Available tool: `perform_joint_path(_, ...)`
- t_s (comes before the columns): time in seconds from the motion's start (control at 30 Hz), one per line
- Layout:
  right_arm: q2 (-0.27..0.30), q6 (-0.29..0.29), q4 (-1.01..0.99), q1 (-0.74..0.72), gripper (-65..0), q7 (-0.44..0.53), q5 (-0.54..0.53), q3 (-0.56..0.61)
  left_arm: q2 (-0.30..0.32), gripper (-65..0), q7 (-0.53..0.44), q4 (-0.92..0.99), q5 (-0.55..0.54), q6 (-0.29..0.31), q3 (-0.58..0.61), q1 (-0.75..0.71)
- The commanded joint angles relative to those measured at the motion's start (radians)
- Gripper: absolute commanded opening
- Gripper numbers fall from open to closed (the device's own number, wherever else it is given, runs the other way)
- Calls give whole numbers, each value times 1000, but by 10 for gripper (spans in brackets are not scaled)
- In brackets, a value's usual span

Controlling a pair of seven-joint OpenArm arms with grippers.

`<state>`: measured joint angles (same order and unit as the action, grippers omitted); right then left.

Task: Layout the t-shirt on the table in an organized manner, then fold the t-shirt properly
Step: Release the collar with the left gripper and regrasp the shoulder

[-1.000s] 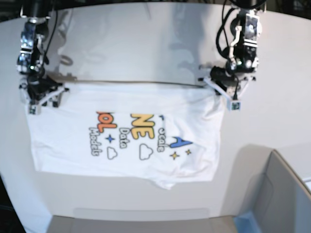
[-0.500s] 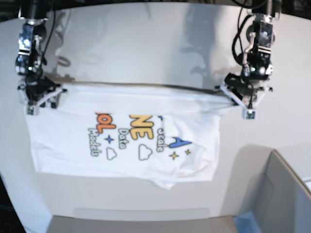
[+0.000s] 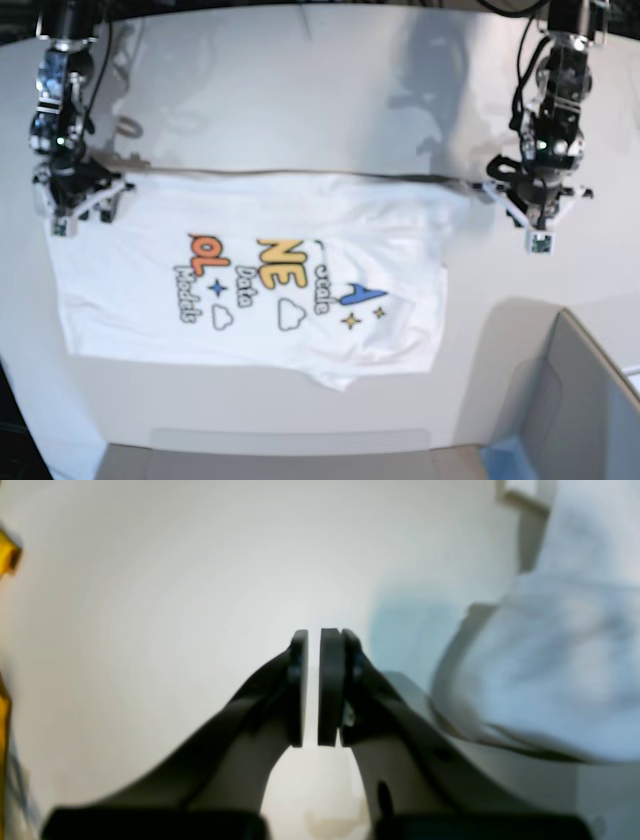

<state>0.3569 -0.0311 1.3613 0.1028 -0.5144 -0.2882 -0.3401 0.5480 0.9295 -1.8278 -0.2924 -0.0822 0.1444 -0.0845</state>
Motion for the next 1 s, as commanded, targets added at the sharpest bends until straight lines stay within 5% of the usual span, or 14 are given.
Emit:
perform_joint_path(0.0, 8, 26, -18, 19, -370, -120, 30, 0, 2, -607, -22, -59, 2, 2, -4, -18)
perform_joint_path(0.23, 4, 26, -16, 19, -370, -120, 30, 2, -223, -423, -13, -138, -4, 2, -168, -97)
perform_joint_path(0.5, 4, 26, -12, 21, -370, -120, 30, 2, -288, -361, -10, -59, -15, 2, -216, -94)
perform_joint_path(0.77, 4, 26, -12, 22, -370, -120, 30, 3, -323, -361, 30, 35, -512, 6, -455, -94)
perform_joint_path(0.97, 4, 26, -13, 35, -370, -120, 30, 3, -317, -361, 72, 119, -767, 9, -538, -94)
